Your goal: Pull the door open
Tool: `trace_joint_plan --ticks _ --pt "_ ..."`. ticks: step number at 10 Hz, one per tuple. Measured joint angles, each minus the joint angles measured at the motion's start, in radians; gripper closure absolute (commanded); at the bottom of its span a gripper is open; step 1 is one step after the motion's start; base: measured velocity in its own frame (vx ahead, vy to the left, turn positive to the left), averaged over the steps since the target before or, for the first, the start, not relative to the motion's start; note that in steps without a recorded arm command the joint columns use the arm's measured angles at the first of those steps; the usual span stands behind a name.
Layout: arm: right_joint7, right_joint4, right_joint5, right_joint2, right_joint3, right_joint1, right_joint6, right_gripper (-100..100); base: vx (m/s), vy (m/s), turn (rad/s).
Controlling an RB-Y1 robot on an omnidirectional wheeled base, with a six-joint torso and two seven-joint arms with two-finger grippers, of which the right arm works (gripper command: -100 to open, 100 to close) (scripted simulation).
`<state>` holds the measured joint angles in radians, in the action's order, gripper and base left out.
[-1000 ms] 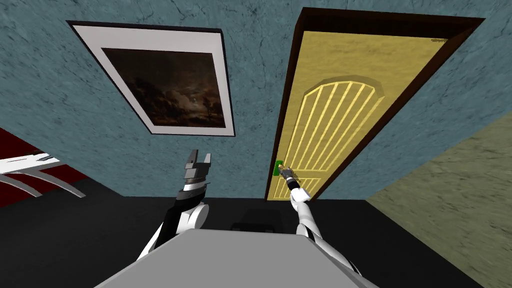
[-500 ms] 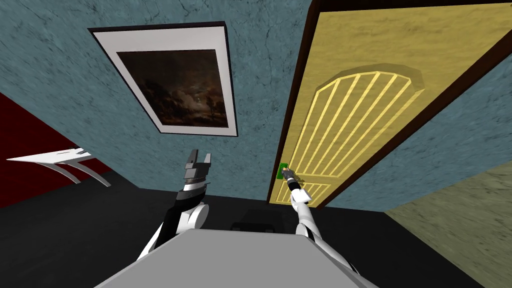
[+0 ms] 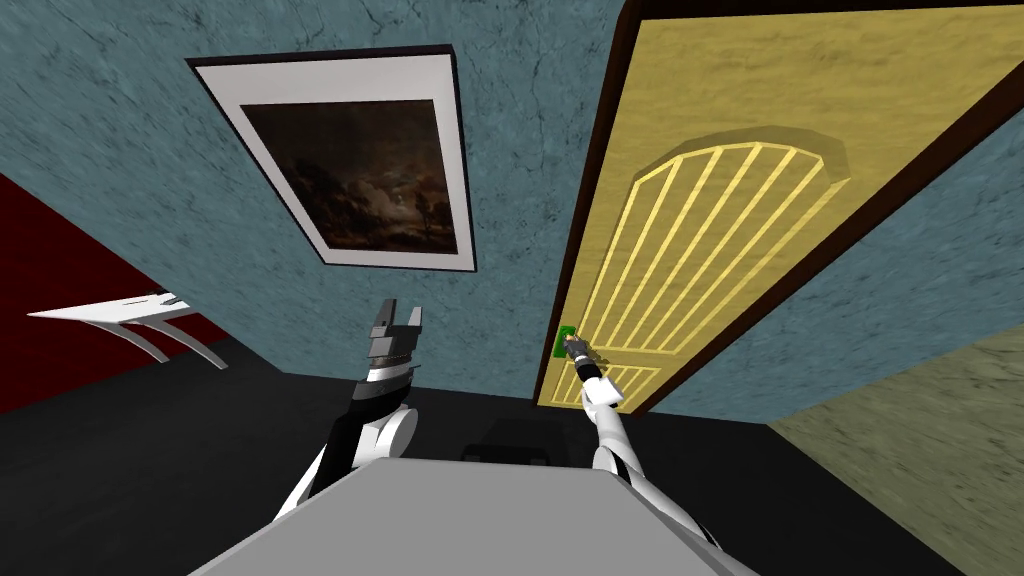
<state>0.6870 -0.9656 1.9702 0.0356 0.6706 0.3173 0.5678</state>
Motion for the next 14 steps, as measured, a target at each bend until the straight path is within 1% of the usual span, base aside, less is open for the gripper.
trace_joint_plan --ticks 2,5,6,8,9,12,14 --pt "-0.017 0.009 -0.006 0.011 -0.015 0.000 0.026 100 -0.197 -0.101 0.052" --pt "-0.041 0.027 -0.016 0.019 -0.037 -0.004 0.064 100 -0.227 -0.107 0.052" --pt "-0.057 0.026 -0.022 0.023 -0.048 -0.009 0.076 100 -0.212 -0.110 0.038" --pt "-0.078 0.034 -0.028 0.020 -0.061 -0.010 0.100 100 -0.144 -0.098 0.040" --pt "-0.079 0.038 -0.029 0.017 -0.064 -0.012 0.104 100 -0.147 -0.068 0.036" --pt "-0.085 0.056 -0.036 0.030 -0.080 -0.001 0.133 100 -0.188 -0.112 0.029" --pt "-0.104 0.048 -0.051 0.030 -0.102 -0.009 0.152 100 -0.190 -0.158 0.032"
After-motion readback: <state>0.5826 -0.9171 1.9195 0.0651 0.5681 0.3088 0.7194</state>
